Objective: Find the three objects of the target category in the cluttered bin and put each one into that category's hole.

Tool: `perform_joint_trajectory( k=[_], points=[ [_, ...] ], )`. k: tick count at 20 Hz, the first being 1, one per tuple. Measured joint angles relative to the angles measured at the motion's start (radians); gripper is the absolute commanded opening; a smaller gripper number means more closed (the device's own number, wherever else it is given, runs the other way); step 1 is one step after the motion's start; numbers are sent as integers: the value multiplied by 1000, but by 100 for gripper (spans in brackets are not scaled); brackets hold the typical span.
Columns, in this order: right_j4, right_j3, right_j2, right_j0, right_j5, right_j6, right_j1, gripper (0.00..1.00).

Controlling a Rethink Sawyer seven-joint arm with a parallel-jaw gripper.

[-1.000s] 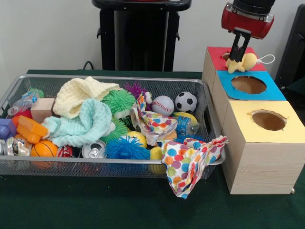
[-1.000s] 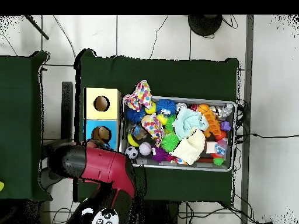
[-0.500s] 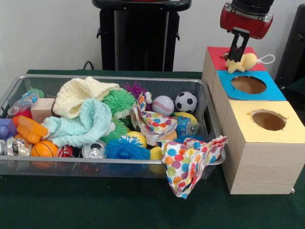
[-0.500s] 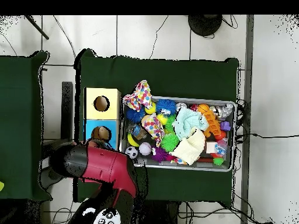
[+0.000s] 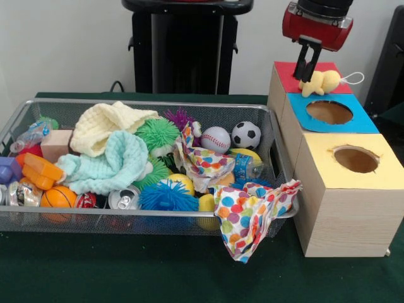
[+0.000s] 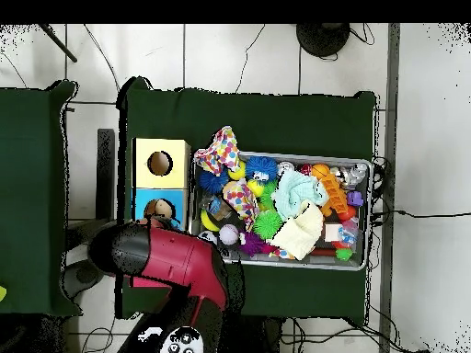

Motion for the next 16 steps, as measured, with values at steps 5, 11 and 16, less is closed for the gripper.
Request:
perform_joint_trajectory(
  k=[5,11,16],
  points=[
    [0,0,0,-30,0,0,-3,0],
    [0,-11,0,-66,0,0,-3,0],
    [-2,-33,12,-120,0,0,-3,0]
  ],
)
